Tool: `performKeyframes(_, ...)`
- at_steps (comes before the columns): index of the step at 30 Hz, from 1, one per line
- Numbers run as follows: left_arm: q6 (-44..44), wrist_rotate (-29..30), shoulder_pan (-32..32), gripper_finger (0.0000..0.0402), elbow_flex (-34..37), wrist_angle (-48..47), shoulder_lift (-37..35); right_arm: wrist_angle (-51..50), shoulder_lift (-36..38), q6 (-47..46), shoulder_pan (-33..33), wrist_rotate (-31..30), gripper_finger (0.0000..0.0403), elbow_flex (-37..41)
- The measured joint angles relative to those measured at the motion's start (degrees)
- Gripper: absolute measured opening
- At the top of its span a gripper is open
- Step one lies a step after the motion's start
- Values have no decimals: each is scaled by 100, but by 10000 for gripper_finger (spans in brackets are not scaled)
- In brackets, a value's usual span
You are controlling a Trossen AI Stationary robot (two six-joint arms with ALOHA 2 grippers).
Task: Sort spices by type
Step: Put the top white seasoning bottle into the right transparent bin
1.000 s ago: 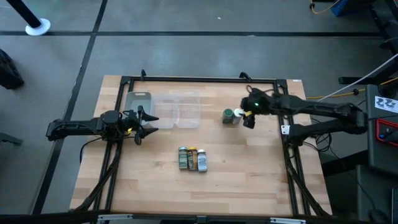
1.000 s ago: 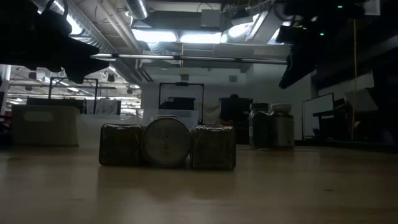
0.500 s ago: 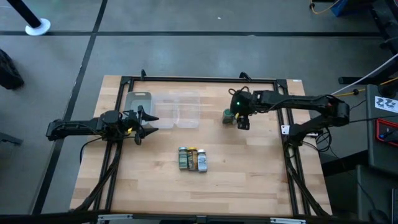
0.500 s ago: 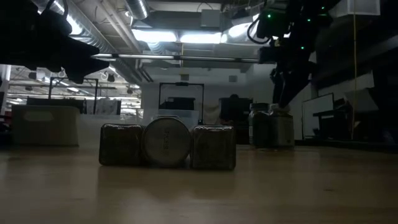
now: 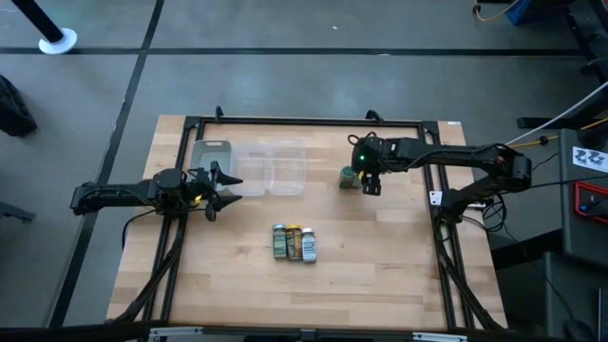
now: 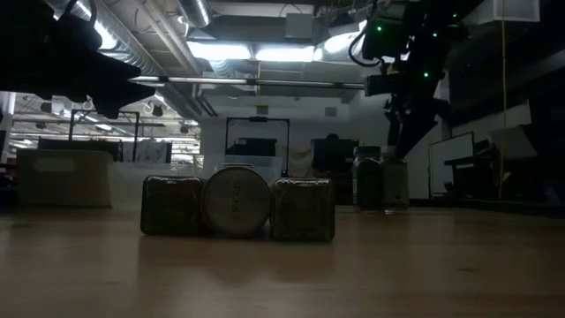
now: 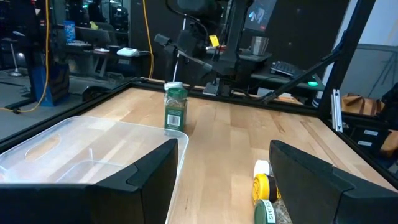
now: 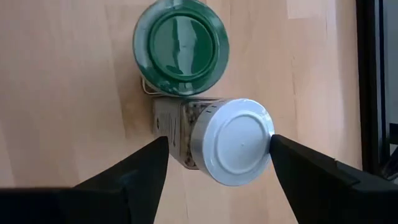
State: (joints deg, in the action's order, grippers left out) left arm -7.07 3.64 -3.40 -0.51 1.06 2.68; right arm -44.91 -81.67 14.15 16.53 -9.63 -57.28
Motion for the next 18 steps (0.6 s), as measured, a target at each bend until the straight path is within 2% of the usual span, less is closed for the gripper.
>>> performKeyframes(9,0,0,-2,237,0,2,0,-212,-14,-18,-2,320,280,-394)
performKeyframes(18,0,0,0,237,0,0,0,-419,-43,-19,11,349,280,-461)
